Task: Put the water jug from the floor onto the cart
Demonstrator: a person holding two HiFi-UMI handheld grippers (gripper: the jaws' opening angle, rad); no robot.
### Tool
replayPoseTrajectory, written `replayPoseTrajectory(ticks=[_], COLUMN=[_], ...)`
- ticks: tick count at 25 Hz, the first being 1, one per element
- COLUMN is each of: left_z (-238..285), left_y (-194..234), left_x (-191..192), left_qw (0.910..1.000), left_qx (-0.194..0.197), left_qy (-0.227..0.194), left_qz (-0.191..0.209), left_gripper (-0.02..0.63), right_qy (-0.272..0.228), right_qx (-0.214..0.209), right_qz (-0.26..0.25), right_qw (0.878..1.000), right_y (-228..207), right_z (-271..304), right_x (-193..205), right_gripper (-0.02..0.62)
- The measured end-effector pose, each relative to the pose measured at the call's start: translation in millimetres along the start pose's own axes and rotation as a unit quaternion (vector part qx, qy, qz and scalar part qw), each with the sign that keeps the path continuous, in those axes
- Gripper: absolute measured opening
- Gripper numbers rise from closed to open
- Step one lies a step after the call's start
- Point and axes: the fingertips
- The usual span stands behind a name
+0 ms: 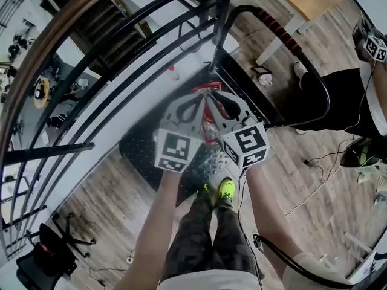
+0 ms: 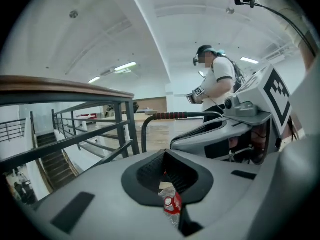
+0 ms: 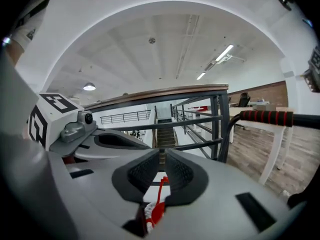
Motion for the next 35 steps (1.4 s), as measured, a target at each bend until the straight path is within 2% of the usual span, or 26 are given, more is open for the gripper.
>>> replayPoseTrajectory(ticks=[9, 15, 21, 29, 35], left_z=[-12, -24, -41, -51, -56], left_y=[14, 11, 10, 3, 2], left_x=[-53, -77, -86, -94, -98], left_qw=[0.9996, 0.9997, 0.9997, 0.9992, 0.9992], left_qx=[-0.013, -0.019, -0.024, -0.035, -0.036], left_qy=[-0.025, -0.017, -0.009, -0.011, -0.012], left_qz=[-0.004, -0.005, 0.0, -0.017, -0.015], left_gripper=[0.011, 0.011, 0.011, 0.011, 0.011], right_qy=[-0.037, -0.044, -0.051, -0.053, -0.054], right_qx=[0.009, 0.013, 0.013, 0.016, 0.016], right_qz=[0.018, 0.029, 0.043, 0.044, 0.041], right_qw=[0.999, 0.999, 0.998, 0.998, 0.998], right_y=[13, 22, 36, 43, 48], right_z=[-19, -35, -44, -57, -61], right_x=[-51, -70, -77, -82, -85], right_gripper=[0.031, 0.021, 0.02, 0.02, 0.02])
Point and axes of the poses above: the fingertips, and each gripper's own axes: z forward along the fingers, y to its left, x out of its underside, and after that the axes turned 11 degrees about z, right-handed
